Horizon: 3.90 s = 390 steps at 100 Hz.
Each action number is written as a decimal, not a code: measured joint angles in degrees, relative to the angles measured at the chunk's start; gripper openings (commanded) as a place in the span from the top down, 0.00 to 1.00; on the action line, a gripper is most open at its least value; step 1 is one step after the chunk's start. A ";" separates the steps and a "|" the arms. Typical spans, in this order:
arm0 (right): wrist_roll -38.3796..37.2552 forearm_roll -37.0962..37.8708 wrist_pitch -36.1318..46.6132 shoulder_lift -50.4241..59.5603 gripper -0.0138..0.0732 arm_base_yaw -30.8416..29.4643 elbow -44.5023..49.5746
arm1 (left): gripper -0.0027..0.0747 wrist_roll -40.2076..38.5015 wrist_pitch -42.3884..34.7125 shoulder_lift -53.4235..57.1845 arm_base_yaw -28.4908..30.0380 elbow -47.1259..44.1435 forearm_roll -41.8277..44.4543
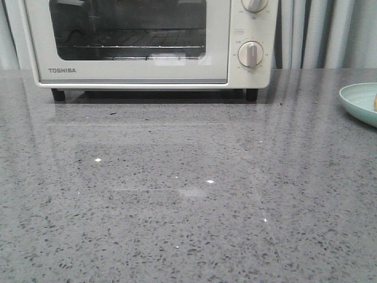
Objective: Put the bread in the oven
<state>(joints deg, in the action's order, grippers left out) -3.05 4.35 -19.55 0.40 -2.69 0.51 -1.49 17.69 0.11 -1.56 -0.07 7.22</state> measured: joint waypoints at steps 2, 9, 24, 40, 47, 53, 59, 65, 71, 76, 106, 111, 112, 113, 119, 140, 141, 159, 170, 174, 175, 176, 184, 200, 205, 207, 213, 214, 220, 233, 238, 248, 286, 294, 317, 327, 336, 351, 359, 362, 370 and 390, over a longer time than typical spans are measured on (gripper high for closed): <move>0.00 0.00 0.00 0.00 0.92 0.00 0.00 | 0.99 0.00 0.00 0.00 0.00 0.00 0.00; 0.00 0.00 0.00 0.00 0.92 0.00 0.00 | 0.99 0.00 0.00 0.00 0.00 0.00 0.00; 0.00 0.00 0.00 0.00 0.92 0.00 0.00 | 0.99 0.00 -0.09 0.00 0.00 0.00 0.00; 0.00 0.00 0.00 0.00 0.92 0.00 0.00 | 0.99 0.00 -0.09 0.00 0.00 0.00 0.00; 0.00 0.00 0.00 0.00 0.92 0.00 0.00 | 0.99 0.10 -0.09 0.00 0.00 0.00 0.00; 0.00 0.00 0.00 0.00 0.92 0.00 0.00 | 0.99 0.10 -0.09 0.00 0.00 0.00 0.00; 0.00 0.00 0.00 0.00 0.92 0.00 0.00 | 0.99 0.10 -0.09 0.00 0.00 0.00 0.00; 0.00 0.00 0.00 0.00 0.92 0.00 0.00 | 0.99 0.10 -0.09 0.00 0.00 0.00 0.00; 0.00 0.00 0.00 0.00 0.92 0.00 0.00 | 0.99 0.10 -0.32 0.00 0.00 0.00 0.00; 0.00 0.00 0.00 0.00 0.92 0.00 0.00 | 0.99 0.10 -1.03 0.00 0.00 0.00 0.00; -0.33 -0.56 6.34 0.00 0.92 0.00 0.03 | 0.99 0.10 -12.79 0.00 0.00 0.00 -3.12; -0.49 -0.67 9.39 0.00 0.92 0.00 0.03 | 0.99 0.10 -15.48 0.00 0.00 0.00 -4.25; -0.47 -0.67 10.26 0.00 0.92 0.00 0.03 | 0.99 0.10 -15.83 0.00 0.00 0.00 -4.38; -0.47 -0.67 10.70 0.00 0.92 0.00 0.03 | 0.99 0.10 -16.48 0.00 0.00 0.00 -4.63; -0.47 -0.77 14.44 0.00 0.92 0.00 0.03 | 0.99 0.10 -18.70 0.00 0.00 0.00 -5.28; -0.47 -0.77 26.21 0.00 0.92 0.00 0.03 | 0.99 0.10 -23.05 0.00 0.00 0.00 -6.18; -0.47 -0.77 26.58 0.00 0.92 0.00 0.03 | 0.99 0.10 -23.46 0.00 0.00 0.00 -6.18; -0.47 -0.77 32.72 0.00 0.92 0.00 0.03 | 0.99 0.10 -29.10 0.00 0.00 0.00 -6.18; -0.47 -0.77 33.71 0.00 0.92 0.00 0.03 | 0.99 0.10 -31.26 0.00 0.00 0.00 -6.18; -0.47 -0.77 33.98 0.00 0.92 0.00 0.03 | 0.99 0.10 -31.36 0.00 0.00 0.00 -6.18; -0.47 -0.77 33.97 0.00 0.92 0.00 0.03 | 0.99 0.10 -31.50 0.00 0.00 0.00 -6.18; -0.47 -0.77 34.00 0.00 0.92 0.00 0.03 | 0.99 0.10 -31.51 0.00 0.00 0.00 -6.18; -0.47 -0.77 34.35 0.00 0.92 0.00 0.03 | 0.99 0.10 -31.89 0.00 0.00 0.00 -6.18; -2.08 -0.77 34.45 0.00 0.92 0.00 0.03 | 0.99 -1.26 -33.67 0.00 0.00 0.00 -7.22; -5.29 -0.77 34.45 0.00 0.92 0.00 0.03 | 0.99 -4.31 -34.97 0.00 0.00 0.00 -8.66; -6.23 -0.77 34.45 0.00 0.92 0.00 0.03 | 0.99 -5.96 -35.52 0.00 0.00 0.00 -9.18; -10.08 -0.77 34.45 0.00 0.92 0.00 0.03 | 0.99 -9.63 -36.03 0.00 0.00 0.07 -10.07; -10.46 -0.77 34.45 0.00 0.92 0.00 0.03 | 0.99 -10.25 -36.03 0.00 0.00 0.07 -10.17; -14.14 -0.77 34.45 0.00 0.92 0.00 0.03 | 0.99 -11.90 -35.76 0.00 0.00 0.18 -10.02; -19.88 -0.77 27.73 0.00 0.92 0.00 -0.71 | 0.99 -13.09 -32.75 0.00 0.00 2.78 -6.47; -20.64 -0.80 22.88 0.00 0.92 0.00 -2.14 | 0.99 -13.24 -30.59 0.00 0.00 4.69 -5.28; -21.14 -0.91 16.10 -0.24 0.92 0.00 -6.07 | 0.99 -13.34 -25.75 -0.58 0.00 9.37 -4.34; -19.87 -1.04 -1.99 -15.54 0.92 0.00 -23.31 | 0.99 -13.46 -18.64 -18.39 -5.29 24.41 -2.54; -18.00 -1.16 -6.61 -19.09 0.92 0.00 -27.61 | 0.99 -13.46 -18.53 -23.04 -8.16 27.56 -1.62; -9.94 -5.24 -15.08 -25.56 0.92 0.00 -37.22 | 0.99 -13.46 -18.46 -37.26 -16.28 36.58 -0.56; -7.29 -7.53 -16.23 -26.59 0.92 0.00 -39.24 | 0.99 -13.46 -18.46 -43.49 -18.47 40.15 -0.56; -6.39 -8.28 -17.07 -26.69 0.92 0.00 -40.16 | 0.99 -13.46 -18.46 -49.15 -19.94 43.57 -0.56; -6.19 -8.51 -19.00 -26.69 0.92 0.00 -40.53 | 0.99 -13.46 -18.46 -58.28 -21.50 49.23 -0.56; -6.05 -8.55 -20.00 -26.69 0.92 0.00 -40.53 | 0.99 -13.46 -18.46 -62.25 -21.98 52.08 -0.56; -6.06 -8.55 -20.11 -26.69 0.92 0.00 -40.53 | 0.99 -13.46 -18.46 -63.60 -22.09 53.08 -0.56; -6.02 -8.55 -20.09 -26.69 0.92 0.00 -40.53 | 0.99 -13.46 -18.46 -67.25 -22.21 55.90 -0.56; -5.81 -8.55 -20.13 -26.69 0.92 0.00 -40.53 | 0.99 -13.46 -18.46 -73.98 -22.21 60.68 -0.56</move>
<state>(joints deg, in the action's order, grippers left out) -8.85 -4.20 -39.67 -26.28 -2.69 -40.02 -14.95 -0.76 -73.88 -23.77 60.61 6.66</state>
